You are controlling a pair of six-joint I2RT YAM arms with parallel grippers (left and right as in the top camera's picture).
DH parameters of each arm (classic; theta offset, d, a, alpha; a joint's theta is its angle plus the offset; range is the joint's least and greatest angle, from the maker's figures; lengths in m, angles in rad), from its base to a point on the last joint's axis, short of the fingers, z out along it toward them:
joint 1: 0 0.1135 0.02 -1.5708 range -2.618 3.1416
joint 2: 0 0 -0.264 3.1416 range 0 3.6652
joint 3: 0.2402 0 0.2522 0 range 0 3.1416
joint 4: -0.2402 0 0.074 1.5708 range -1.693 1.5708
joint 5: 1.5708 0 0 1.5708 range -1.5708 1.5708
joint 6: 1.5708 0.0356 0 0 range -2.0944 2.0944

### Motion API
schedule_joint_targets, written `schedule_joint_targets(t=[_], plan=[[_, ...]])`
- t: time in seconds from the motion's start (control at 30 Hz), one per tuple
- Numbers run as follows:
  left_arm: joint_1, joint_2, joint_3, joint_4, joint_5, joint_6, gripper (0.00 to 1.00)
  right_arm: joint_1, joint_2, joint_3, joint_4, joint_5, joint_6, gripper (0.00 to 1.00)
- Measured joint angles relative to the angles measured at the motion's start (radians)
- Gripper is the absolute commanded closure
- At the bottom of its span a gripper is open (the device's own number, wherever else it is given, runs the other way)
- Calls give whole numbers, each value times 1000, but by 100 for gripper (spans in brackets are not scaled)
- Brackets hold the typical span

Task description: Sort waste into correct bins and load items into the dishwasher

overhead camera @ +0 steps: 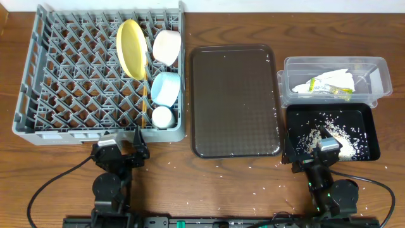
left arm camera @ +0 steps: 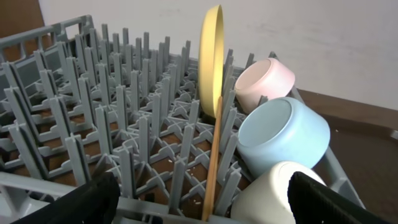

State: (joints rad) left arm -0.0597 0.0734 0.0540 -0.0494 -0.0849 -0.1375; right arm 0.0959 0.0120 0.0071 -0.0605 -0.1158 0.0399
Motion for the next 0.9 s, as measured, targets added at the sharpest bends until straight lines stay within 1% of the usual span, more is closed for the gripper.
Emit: schedule_joint_targets(t=[0.3,0.9], plan=[[1,-59,-21,8,0,1,13,0,0,0,0,0,0,1],[1,-63,-21,8,0,3,13,0,0,0,0,0,0,1]])
